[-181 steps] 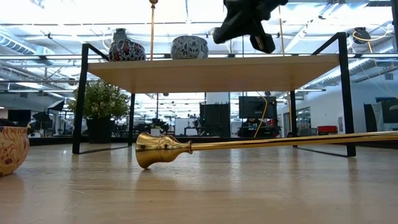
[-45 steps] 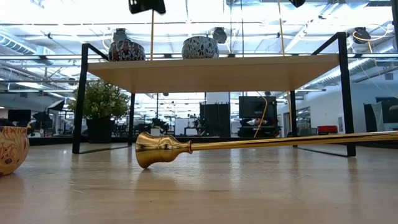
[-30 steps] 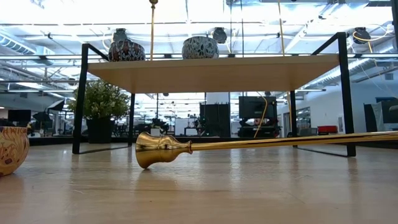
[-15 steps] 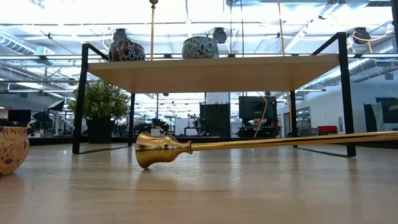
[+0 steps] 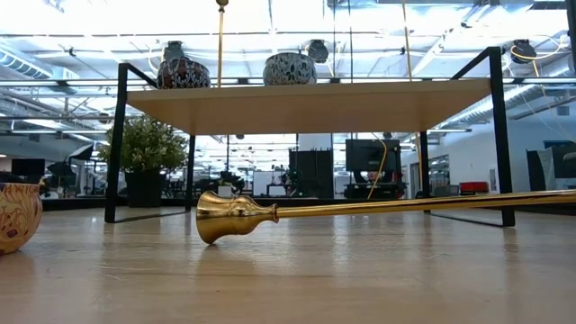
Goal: Pick & Place candle stick holders
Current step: Put the left gold candle holder on the shelf
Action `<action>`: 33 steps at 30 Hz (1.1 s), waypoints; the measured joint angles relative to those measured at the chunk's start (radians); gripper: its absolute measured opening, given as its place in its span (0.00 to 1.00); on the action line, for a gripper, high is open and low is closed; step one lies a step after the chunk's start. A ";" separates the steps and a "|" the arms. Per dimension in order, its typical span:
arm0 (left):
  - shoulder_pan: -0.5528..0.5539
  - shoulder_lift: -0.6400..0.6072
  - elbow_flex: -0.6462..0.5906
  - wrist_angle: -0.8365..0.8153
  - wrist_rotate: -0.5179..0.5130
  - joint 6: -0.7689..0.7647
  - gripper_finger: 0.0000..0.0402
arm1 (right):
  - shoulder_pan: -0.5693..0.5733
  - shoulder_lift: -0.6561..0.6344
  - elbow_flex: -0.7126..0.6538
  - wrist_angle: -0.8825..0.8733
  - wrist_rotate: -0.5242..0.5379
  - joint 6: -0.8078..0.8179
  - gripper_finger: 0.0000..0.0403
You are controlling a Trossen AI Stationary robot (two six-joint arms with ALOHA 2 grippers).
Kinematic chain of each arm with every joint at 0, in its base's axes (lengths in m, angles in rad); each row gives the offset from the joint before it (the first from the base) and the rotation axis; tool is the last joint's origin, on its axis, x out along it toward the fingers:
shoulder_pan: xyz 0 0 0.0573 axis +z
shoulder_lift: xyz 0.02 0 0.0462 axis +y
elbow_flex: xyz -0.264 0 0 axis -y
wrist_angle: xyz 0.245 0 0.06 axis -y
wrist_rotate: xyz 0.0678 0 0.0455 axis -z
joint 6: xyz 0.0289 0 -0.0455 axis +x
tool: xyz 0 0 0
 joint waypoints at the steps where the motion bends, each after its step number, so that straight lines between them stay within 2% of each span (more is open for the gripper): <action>1: -0.005 0.014 0.000 0.001 0.004 -0.012 0.01 | 0.006 0.027 0.000 0.014 0.000 0.016 0.00; 8: -0.051 0.081 0.000 0.000 0.044 -0.048 0.01 | 0.017 0.193 0.000 0.070 0.001 0.050 0.00; 13: -0.096 0.082 -0.001 -0.006 0.043 -0.036 0.01 | 0.016 0.268 0.000 0.070 0.051 0.065 0.00; 18: -0.143 0.082 -0.001 -0.026 0.021 0.024 0.01 | 0.020 0.336 0.000 0.063 0.056 0.081 0.00; 23: -0.171 0.082 -0.001 -0.076 0.019 -0.006 0.01 | 0.047 0.389 0.004 0.058 0.055 0.118 0.00; 28: -0.176 0.082 -0.001 -0.104 0.018 -0.014 0.01 | 0.083 0.424 0.070 -0.038 0.137 0.022 0.00; 31: -0.181 0.082 -0.001 -0.103 0.018 -0.010 0.02 | 0.108 0.425 0.106 -0.093 0.227 -0.054 0.00; 33: -0.183 0.082 -0.001 -0.110 0.025 -0.008 0.01 | 0.113 0.425 0.121 -0.111 0.237 -0.063 0.00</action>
